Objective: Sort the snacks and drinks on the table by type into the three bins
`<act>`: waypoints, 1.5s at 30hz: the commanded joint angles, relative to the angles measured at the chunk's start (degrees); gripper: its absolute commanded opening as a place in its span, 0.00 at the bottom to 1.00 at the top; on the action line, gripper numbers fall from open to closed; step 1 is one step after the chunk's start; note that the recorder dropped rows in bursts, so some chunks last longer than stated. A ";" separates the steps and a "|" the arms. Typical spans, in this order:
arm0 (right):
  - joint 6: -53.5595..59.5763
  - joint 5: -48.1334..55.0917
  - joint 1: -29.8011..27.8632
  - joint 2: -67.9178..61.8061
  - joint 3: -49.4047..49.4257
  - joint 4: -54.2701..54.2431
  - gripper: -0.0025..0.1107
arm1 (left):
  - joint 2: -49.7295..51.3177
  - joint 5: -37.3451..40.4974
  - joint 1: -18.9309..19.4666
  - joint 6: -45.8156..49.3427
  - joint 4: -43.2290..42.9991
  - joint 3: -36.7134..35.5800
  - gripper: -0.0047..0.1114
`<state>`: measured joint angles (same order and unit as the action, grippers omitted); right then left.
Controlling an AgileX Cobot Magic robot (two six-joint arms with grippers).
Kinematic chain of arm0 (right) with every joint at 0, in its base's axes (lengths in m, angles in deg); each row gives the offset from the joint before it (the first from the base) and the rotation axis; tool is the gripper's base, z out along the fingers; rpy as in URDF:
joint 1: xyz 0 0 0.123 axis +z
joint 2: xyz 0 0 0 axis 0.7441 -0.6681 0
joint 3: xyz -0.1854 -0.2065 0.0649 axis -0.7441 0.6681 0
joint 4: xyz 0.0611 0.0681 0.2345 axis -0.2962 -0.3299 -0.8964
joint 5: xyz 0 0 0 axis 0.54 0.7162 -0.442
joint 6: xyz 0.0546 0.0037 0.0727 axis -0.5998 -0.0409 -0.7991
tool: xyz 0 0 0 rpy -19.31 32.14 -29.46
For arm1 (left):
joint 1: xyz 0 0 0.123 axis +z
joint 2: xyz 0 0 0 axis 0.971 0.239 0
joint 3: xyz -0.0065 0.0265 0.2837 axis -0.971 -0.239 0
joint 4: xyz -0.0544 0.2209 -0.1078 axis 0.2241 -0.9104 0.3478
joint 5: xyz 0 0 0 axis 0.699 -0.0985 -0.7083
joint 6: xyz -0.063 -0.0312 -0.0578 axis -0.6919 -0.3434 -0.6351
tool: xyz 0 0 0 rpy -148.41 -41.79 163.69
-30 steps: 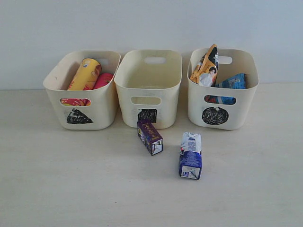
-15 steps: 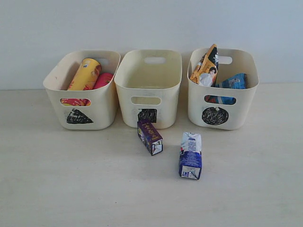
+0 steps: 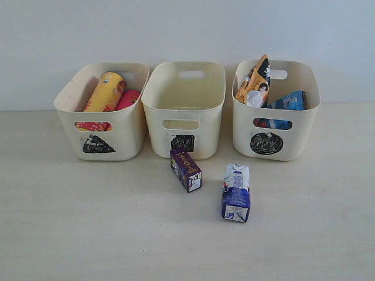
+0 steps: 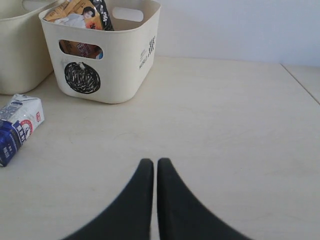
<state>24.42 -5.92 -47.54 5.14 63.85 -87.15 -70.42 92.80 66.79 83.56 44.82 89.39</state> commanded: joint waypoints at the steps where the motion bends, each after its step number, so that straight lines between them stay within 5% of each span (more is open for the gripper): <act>1: 0.15 -0.21 0.02 0.24 0.22 0.07 0.02 | -5.43 1.10 2.28 -1.03 1.07 -1.47 0.07; 9: 0.15 -0.21 0.02 0.24 0.22 0.07 0.02 | -6.31 9.68 3.07 -0.91 1.91 -1.47 0.07; 34: 0.25 -1.45 0.02 0.24 0.22 0.71 0.02 | -6.31 9.68 3.07 -0.91 2.31 -1.47 0.07; 45: -16.72 -28.96 0.02 0.24 0.22 -13.86 0.02 | -6.31 9.53 3.07 -0.91 2.31 -1.47 0.07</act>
<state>15.29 -28.99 -47.54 5.14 64.09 -97.14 -76.54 102.43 69.64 83.14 46.48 88.10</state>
